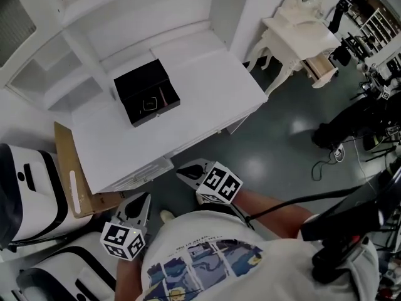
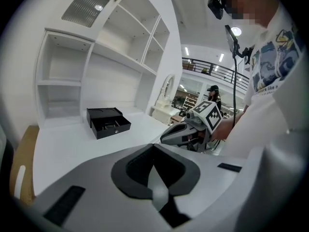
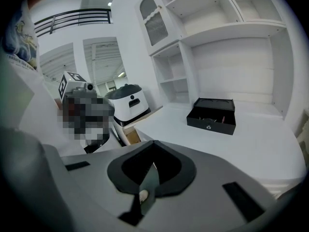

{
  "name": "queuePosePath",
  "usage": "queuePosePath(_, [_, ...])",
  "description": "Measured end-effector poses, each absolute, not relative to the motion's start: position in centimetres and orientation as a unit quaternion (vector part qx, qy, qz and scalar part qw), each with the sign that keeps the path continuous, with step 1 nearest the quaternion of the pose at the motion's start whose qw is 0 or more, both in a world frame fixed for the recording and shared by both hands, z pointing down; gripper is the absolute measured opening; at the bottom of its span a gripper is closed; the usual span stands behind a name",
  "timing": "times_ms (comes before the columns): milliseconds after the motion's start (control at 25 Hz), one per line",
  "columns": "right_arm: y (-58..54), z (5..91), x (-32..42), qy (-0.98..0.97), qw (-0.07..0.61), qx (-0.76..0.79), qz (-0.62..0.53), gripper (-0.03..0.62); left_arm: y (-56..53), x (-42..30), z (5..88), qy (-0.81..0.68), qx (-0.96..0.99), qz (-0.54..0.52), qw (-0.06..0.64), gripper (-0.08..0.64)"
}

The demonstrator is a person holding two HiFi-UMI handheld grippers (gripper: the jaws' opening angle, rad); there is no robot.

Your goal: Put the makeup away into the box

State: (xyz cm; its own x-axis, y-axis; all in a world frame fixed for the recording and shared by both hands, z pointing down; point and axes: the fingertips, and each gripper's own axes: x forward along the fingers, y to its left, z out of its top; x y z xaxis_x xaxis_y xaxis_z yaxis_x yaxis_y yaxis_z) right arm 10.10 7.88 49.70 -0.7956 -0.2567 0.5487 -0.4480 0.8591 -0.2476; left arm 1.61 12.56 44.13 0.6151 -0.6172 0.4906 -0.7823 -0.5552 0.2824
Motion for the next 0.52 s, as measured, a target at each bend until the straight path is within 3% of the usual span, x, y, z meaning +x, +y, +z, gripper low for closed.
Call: queuePosePath(520, [10.4, 49.3, 6.9, -0.924, 0.281, 0.196, 0.168, 0.025, 14.3, -1.6, 44.4, -0.386, 0.875, 0.161, 0.244, 0.014])
